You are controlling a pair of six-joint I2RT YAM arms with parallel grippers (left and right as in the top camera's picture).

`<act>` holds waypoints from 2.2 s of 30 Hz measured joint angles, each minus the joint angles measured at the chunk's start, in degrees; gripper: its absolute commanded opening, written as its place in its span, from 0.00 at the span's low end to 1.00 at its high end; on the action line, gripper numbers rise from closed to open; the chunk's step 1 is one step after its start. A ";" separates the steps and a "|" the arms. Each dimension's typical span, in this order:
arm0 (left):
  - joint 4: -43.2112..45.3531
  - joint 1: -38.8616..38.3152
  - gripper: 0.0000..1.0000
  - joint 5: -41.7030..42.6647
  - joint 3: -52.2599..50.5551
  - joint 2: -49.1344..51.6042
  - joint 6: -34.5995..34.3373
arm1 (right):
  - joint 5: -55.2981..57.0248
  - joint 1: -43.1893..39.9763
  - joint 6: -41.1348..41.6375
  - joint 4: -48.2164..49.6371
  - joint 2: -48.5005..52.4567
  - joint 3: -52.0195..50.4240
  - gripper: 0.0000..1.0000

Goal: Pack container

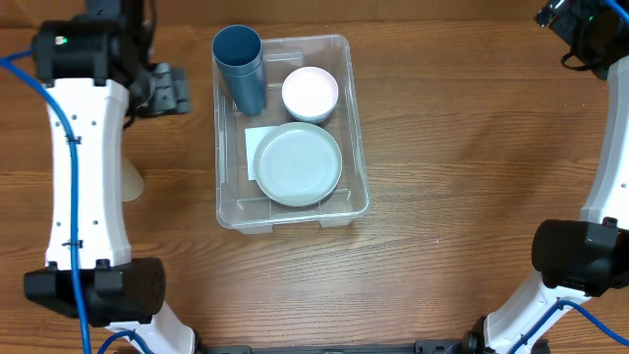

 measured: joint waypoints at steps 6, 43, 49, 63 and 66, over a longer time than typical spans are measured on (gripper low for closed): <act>12.68 8.17 0.93 0.52 -14.01 -0.04 1.07 | 0.00 0.00 0.00 0.02 0.00 0.00 1.00; 18.25 -25.62 0.04 2.89 -6.82 -10.56 4.42 | 0.00 0.00 0.00 0.02 0.00 0.00 1.00; 15.74 -25.55 0.04 1.22 -6.86 1.70 2.67 | 0.00 0.00 0.02 0.00 0.00 0.00 1.00; 16.65 -24.26 0.04 -3.15 -6.86 14.51 0.72 | 0.00 0.00 0.02 0.00 0.00 0.00 1.00; 17.25 -23.98 0.12 -2.91 -6.78 15.08 0.74 | -0.02 0.00 0.02 0.02 0.00 0.00 1.00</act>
